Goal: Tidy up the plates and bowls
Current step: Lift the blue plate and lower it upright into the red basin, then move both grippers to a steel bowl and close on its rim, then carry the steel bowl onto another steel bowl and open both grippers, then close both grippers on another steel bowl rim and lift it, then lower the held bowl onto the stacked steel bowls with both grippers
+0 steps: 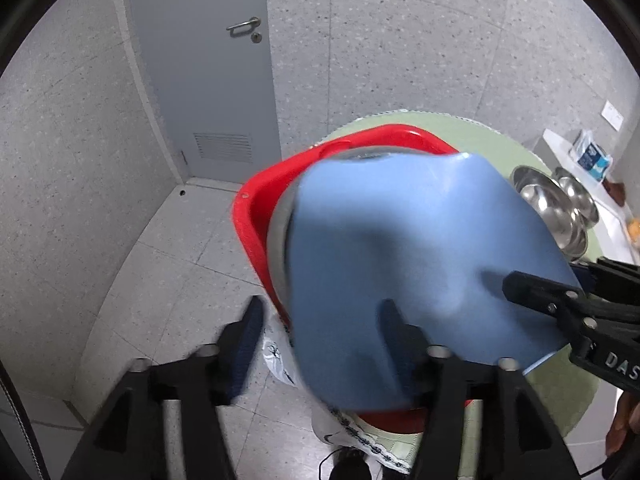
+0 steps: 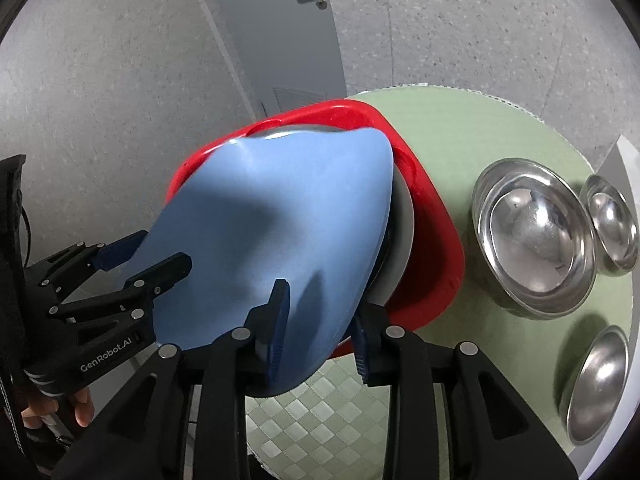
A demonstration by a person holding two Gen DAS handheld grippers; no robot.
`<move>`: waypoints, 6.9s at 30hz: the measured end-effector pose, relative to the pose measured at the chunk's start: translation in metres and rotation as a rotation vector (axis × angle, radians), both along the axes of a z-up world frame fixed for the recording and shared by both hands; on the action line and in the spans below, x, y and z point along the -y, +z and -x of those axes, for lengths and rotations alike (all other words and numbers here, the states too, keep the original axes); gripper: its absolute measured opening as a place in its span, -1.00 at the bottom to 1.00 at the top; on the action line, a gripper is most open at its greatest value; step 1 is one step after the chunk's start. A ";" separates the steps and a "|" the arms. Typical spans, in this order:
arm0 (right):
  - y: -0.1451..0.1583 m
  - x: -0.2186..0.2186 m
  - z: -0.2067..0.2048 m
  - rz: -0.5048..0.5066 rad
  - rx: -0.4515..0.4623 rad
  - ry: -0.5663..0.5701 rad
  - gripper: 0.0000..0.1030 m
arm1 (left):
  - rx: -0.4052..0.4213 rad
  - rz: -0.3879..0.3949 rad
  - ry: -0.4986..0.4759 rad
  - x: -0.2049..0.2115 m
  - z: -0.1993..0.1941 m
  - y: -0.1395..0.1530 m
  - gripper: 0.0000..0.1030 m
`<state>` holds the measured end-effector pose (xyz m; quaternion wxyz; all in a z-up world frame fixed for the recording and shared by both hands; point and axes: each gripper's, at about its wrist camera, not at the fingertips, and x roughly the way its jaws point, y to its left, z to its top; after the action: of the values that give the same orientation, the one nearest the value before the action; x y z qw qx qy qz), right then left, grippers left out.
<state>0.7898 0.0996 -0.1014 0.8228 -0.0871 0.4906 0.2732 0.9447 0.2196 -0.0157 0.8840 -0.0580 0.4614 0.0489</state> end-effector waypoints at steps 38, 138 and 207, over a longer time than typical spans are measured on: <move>0.015 0.312 -0.178 -0.098 0.013 -0.373 0.17 | -0.062 0.094 -0.337 0.290 -0.293 -0.016 0.68; 0.003 0.330 -0.013 -0.116 0.017 -0.585 -0.07 | -0.031 0.096 -0.502 0.285 -0.136 -0.027 0.55; 0.004 0.178 -0.098 -0.017 0.009 -0.194 -0.54 | -0.099 0.163 -0.228 0.200 -0.187 -0.025 -0.54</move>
<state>0.8874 -0.0787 -0.0977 0.8483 -0.0332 0.4908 0.1959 1.1318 0.0201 -0.0403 0.8524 -0.0745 0.5102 -0.0867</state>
